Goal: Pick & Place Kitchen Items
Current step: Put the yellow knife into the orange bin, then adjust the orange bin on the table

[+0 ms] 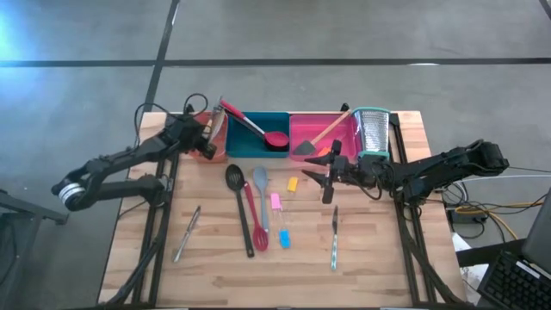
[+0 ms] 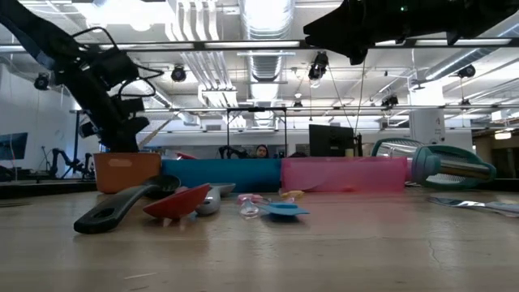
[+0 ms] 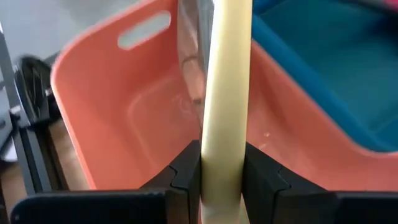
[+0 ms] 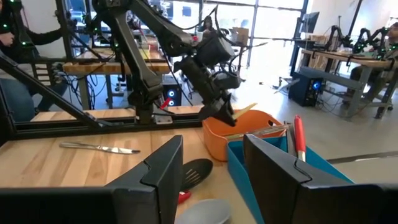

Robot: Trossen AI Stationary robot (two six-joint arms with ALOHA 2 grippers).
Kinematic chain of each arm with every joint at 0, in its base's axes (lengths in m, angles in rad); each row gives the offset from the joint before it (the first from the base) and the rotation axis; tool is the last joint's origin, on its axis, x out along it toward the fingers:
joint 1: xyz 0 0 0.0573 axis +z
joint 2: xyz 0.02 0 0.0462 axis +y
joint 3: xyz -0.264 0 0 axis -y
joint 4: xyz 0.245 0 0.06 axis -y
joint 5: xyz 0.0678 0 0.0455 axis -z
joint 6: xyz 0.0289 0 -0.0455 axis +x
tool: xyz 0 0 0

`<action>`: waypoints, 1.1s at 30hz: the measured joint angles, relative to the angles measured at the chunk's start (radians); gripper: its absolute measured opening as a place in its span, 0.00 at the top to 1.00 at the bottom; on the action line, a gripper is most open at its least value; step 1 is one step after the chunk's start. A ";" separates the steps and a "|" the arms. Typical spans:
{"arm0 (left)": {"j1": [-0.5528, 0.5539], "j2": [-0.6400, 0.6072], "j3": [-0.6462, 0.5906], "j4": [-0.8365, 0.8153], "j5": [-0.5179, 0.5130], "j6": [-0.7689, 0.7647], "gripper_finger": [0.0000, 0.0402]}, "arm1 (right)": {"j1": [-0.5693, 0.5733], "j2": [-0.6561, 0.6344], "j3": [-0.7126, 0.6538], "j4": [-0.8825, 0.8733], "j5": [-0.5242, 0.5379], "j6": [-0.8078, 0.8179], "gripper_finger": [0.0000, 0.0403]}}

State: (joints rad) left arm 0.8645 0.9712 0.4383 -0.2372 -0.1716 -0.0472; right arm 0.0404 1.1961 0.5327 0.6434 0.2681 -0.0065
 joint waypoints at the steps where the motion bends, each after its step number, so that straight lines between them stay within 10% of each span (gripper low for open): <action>1: 0.005 0.012 -0.001 0.000 0.008 -0.001 0.79 | 0.000 0.000 0.000 0.000 0.000 0.000 0.60; 22: 0.030 0.181 0.012 0.028 0.051 -0.077 0.78 | 0.000 0.000 0.000 -0.003 0.005 0.000 0.63; 33: 0.030 0.157 0.009 0.018 0.054 -0.059 0.39 | 0.000 0.000 0.000 -0.004 0.006 0.000 0.63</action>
State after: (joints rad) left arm 0.8948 1.1284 0.4477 -0.2188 -0.1177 -0.1059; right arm 0.0402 1.1961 0.5327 0.6395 0.2741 -0.0067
